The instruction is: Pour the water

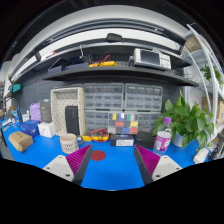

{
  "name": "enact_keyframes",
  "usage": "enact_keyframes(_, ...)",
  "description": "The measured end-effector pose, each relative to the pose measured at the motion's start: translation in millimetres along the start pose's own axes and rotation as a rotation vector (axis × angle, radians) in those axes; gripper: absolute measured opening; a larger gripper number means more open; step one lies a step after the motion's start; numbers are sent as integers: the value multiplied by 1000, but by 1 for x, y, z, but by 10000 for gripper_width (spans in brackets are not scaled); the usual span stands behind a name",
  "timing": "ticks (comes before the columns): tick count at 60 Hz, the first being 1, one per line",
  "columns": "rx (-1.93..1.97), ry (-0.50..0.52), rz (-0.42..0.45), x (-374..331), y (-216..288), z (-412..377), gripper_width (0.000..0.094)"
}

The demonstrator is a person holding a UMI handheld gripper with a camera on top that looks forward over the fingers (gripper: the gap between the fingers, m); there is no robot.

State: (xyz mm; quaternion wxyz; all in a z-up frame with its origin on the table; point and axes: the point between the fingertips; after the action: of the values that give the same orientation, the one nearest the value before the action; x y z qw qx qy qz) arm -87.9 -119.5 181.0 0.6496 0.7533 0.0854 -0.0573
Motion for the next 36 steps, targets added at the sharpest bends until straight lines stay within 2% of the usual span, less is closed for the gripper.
enact_keyframes(7,-12,5,19,2,-9,13,857)
enact_keyframes(8,-17,4,21,-4,-22,31,856)
enact_keyframes(21,29,-99,43,-3,-48,123,856)
enact_keyframes(29,62,-141,50,20,-45,170,851)
enact_keyframes(36,42,-137,75,51,-31,190,857)
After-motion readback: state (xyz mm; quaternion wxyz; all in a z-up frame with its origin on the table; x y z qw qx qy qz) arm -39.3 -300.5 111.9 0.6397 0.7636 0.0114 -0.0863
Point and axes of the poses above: the point between the fingertips, and its own axes, seen from behind it with the camera up: z to the right, y up, x forward, the way the camera looks, and after that the axes turned 10 degrees about x, right-handed
